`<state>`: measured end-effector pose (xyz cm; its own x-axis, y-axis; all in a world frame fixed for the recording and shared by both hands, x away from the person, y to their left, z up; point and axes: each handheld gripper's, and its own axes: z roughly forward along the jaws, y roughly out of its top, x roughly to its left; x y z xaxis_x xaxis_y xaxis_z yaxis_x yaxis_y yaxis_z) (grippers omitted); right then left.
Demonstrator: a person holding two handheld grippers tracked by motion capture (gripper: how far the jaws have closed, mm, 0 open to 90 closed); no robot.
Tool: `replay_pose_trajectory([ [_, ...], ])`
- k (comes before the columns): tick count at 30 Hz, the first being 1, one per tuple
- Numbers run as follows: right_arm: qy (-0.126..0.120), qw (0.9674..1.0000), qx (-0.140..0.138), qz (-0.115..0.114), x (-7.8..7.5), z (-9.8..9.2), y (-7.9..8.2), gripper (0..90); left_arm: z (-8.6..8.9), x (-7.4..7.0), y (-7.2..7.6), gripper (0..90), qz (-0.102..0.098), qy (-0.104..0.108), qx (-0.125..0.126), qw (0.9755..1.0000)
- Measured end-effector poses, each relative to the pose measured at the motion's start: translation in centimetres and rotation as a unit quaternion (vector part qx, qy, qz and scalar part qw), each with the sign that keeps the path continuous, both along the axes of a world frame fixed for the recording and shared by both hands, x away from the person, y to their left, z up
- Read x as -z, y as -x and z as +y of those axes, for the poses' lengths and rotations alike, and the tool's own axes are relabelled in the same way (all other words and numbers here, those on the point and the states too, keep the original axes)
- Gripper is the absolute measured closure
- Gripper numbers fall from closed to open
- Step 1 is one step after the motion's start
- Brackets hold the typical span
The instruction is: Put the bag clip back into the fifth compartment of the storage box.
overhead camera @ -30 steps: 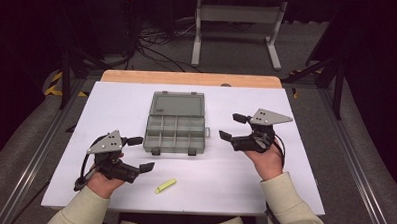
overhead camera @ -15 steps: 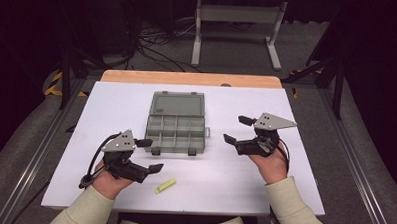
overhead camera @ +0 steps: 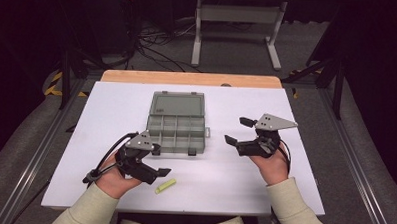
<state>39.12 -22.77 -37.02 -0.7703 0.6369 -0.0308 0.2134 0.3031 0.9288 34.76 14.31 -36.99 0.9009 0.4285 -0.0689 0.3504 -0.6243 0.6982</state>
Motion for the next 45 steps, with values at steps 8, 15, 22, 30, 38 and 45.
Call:
replay_pose_trajectory([
  [8,0.004,1.0,-0.007,-0.003,-0.2,0.3,0.3,16.4,-1.3,1.4,-0.3,15.7,0.019,-0.047,0.009,0.9987],
  [15,0.004,0.9999,-0.01,0.005,0.0,0.3,0.2,16.4,-2.1,2.6,-0.3,16.7,0.033,-0.061,0.025,0.9973],
  [22,0.005,0.9999,-0.013,0.008,0.1,0.4,0.2,16.4,-2.5,3.6,-0.5,16.8,0.044,-0.073,0.031,0.9959],
  [30,0.005,0.9998,-0.014,0.009,0.2,0.5,0.2,16.4,-2.9,4.6,-0.6,17.4,0.059,-0.088,0.034,0.9938],
  [38,0.006,0.9998,-0.016,0.011,0.2,0.5,0.2,16.4,-3.3,5.5,-0.6,18.7,0.076,-0.103,0.042,0.9908],
  [45,0.006,0.9998,-0.016,0.01,0.2,0.5,0.2,16.4,-3.2,6.0,-0.5,21.3,0.086,-0.115,0.046,0.9886],
])
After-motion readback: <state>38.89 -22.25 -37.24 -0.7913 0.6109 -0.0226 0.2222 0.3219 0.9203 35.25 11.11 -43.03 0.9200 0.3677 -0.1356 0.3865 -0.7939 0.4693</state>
